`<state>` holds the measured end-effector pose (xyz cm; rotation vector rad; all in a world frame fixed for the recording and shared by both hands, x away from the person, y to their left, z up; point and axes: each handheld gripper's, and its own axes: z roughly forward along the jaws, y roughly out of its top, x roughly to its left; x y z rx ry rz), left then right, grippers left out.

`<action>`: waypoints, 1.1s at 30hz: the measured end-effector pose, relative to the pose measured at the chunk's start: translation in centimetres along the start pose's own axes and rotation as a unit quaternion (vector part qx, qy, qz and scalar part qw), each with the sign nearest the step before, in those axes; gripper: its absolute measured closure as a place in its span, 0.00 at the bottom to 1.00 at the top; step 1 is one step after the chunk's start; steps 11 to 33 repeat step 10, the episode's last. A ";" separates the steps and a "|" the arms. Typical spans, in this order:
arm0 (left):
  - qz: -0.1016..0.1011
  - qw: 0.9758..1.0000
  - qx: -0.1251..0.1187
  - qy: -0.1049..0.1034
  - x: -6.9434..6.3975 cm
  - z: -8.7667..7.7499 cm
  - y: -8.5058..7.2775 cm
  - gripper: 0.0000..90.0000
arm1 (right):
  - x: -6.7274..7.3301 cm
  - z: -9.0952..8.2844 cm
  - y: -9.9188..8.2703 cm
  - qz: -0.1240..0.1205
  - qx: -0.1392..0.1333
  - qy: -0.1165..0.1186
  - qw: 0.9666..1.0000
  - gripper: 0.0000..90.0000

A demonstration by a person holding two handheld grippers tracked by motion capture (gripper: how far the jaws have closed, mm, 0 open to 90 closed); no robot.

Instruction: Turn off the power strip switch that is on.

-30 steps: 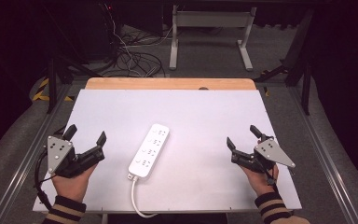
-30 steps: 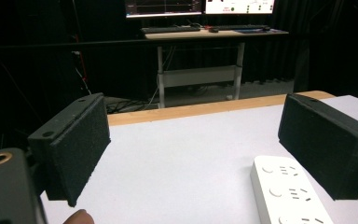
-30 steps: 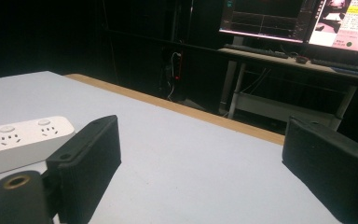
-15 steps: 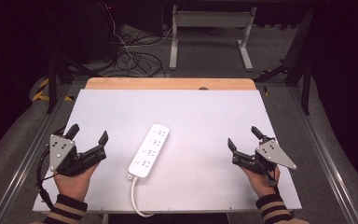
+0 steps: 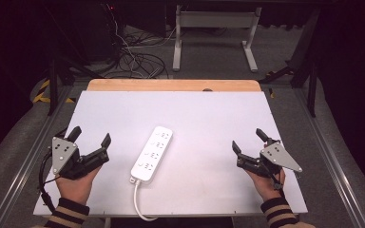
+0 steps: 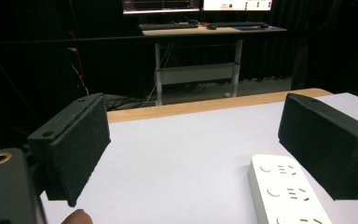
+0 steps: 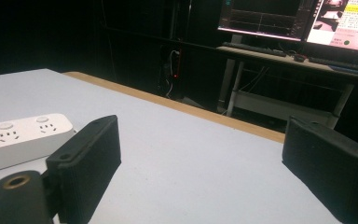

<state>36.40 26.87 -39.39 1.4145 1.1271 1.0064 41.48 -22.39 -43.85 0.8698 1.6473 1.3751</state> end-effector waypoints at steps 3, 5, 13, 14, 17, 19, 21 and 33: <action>0.000 1.000 0.000 0.002 0.1 0.0 0.0 0.09 | 0.0 0.0 0.0 0.000 0.001 0.000 1.000 0.13; -0.001 1.000 -0.002 0.003 0.0 0.0 0.0 0.09 | 0.0 0.0 0.0 -0.001 0.000 0.002 1.000 0.13; -0.002 1.000 -0.006 0.008 0.0 0.3 -0.1 0.06 | 0.0 0.2 -0.1 0.002 0.002 0.002 1.000 0.12; -0.002 1.000 -0.006 0.008 0.0 0.3 -0.1 0.06 | 0.0 0.2 -0.1 0.002 0.002 0.002 1.000 0.12; -0.002 1.000 -0.006 0.008 0.0 0.3 -0.1 0.06 | 0.0 0.2 -0.1 0.002 0.002 0.002 1.000 0.12; -0.002 1.000 -0.006 0.008 0.0 0.3 -0.1 0.06 | 0.0 0.2 -0.1 0.002 0.002 0.002 1.000 0.12; -0.002 1.000 -0.006 0.008 0.0 0.3 -0.1 0.06 | 0.0 0.2 -0.1 0.002 0.002 0.002 1.000 0.12; -0.002 1.000 -0.006 0.008 0.0 0.3 -0.1 0.06 | 0.0 0.2 -0.1 0.002 0.002 0.002 1.000 0.12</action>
